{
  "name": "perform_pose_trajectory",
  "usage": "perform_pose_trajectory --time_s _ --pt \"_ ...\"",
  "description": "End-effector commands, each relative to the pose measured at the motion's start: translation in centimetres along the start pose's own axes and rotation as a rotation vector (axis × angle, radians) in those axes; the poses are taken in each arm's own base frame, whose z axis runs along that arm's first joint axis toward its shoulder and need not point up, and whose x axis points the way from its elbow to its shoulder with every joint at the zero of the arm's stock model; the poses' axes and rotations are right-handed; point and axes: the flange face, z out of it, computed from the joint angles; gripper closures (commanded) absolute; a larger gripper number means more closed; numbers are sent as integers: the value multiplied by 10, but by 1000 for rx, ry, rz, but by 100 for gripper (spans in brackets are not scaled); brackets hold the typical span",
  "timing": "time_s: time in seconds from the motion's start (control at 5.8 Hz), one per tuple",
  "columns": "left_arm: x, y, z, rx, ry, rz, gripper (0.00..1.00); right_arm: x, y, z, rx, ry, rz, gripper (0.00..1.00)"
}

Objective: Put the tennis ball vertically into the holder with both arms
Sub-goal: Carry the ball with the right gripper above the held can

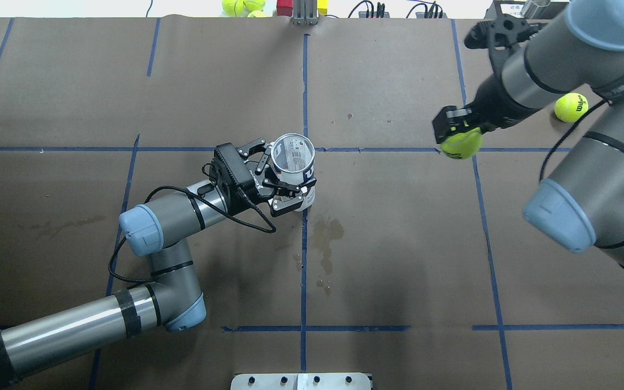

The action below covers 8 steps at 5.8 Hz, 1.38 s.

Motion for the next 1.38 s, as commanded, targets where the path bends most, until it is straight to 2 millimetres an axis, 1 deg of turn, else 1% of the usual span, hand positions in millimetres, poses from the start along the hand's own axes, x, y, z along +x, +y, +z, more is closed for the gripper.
perform_pose_trajectory --time_s 0.0,0.17,0.34,0.52,0.69,0.86,1.03,1.21 --pt "0 -1 1 2 1 -1 5 -102 14 -14 16 -33 76 64" --pt "1 -2 0 4 1 -1 5 -151 -4 -20 24 -64 136 66" --pt "1 -2 0 4 1 -1 5 -183 -19 -22 23 -75 157 66" --pt "2 -4 2 8 3 -2 5 -207 -34 -19 16 -69 189 65" --pt "1 -3 1 5 2 -1 5 -237 -48 -11 29 -44 202 65" --pt "2 -3 2 6 2 -2 5 -251 -55 -3 31 -26 203 65" --pt "2 -3 2 6 4 -2 5 -252 -54 4 33 -12 200 65" --pt "2 -3 2 6 2 -2 5 -256 -47 13 36 1 192 65"
